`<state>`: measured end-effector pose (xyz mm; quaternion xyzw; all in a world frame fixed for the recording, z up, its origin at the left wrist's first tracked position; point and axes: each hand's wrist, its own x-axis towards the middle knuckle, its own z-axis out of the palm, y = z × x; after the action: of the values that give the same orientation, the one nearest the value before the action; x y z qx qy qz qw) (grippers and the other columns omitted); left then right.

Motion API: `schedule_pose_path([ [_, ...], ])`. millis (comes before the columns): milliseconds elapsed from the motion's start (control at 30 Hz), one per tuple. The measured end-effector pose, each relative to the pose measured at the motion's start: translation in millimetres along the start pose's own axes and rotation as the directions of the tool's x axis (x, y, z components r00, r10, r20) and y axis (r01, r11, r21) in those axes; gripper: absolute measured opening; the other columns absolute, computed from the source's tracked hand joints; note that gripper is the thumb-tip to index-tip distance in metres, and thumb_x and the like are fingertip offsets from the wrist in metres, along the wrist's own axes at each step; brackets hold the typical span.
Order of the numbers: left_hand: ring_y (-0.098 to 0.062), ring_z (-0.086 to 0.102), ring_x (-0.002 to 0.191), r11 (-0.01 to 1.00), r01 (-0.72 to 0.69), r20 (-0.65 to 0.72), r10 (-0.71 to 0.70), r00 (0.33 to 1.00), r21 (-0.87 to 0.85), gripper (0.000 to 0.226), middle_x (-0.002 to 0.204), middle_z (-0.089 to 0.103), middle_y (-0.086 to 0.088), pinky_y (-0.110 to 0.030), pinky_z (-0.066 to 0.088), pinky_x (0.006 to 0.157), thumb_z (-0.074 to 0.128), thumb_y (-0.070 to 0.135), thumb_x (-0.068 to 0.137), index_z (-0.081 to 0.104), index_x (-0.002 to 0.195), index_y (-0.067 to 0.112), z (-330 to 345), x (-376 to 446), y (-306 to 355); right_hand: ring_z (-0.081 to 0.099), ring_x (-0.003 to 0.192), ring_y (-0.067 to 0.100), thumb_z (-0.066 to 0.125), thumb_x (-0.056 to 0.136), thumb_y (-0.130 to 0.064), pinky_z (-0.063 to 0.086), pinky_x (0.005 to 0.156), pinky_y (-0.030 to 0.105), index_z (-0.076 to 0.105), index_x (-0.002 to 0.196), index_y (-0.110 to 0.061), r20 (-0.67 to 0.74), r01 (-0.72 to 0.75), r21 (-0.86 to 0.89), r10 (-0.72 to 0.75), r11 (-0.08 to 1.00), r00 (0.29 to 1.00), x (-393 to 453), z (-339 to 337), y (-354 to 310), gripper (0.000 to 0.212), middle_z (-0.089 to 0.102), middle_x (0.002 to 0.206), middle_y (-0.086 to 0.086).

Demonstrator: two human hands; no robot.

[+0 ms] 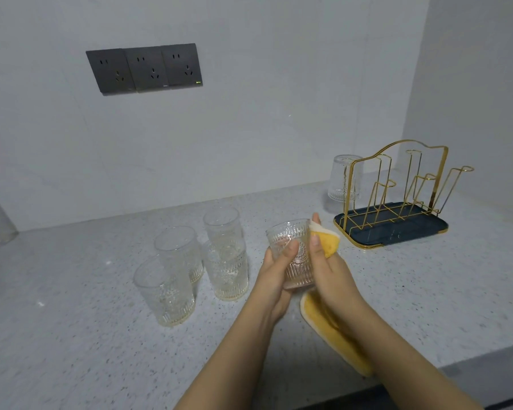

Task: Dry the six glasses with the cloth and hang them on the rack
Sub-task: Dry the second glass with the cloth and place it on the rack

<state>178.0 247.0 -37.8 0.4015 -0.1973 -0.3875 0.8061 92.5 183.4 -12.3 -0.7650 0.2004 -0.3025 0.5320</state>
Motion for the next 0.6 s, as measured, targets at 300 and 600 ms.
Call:
schedule_pose_path([
  [300,-0.029,0.06,0.123,0.999,0.016,0.003,-0.016,1.0,-0.041,0.082,0.136,0.06,-0.014,-0.04,0.056,0.088,0.07,0.055,0.08,0.043,0.144,0.012,-1.8,1.7,-0.7,0.025,0.136,-0.003,0.025,0.089,-0.059,0.025,0.111,0.018,0.016,0.145,-0.039,-0.051,0.144,0.005,-0.143,0.99,0.988,-14.6,11.3,-3.0,0.06,0.021,0.153,-0.018],
  [600,-0.031,0.06,0.122,1.0,-0.016,0.027,0.016,0.999,0.016,0.063,0.132,0.062,-0.017,-0.042,0.053,0.096,0.063,0.037,0.089,0.047,0.141,0.005,-2.3,2.2,-4.8,0.058,0.105,0.015,0.015,0.083,-0.068,0.046,0.095,0.034,0.04,0.136,-0.033,-0.044,-0.13,0.051,0.132,0.99,0.99,5.3,-3.7,-8.6,0.069,0.058,0.125,-0.002],
])
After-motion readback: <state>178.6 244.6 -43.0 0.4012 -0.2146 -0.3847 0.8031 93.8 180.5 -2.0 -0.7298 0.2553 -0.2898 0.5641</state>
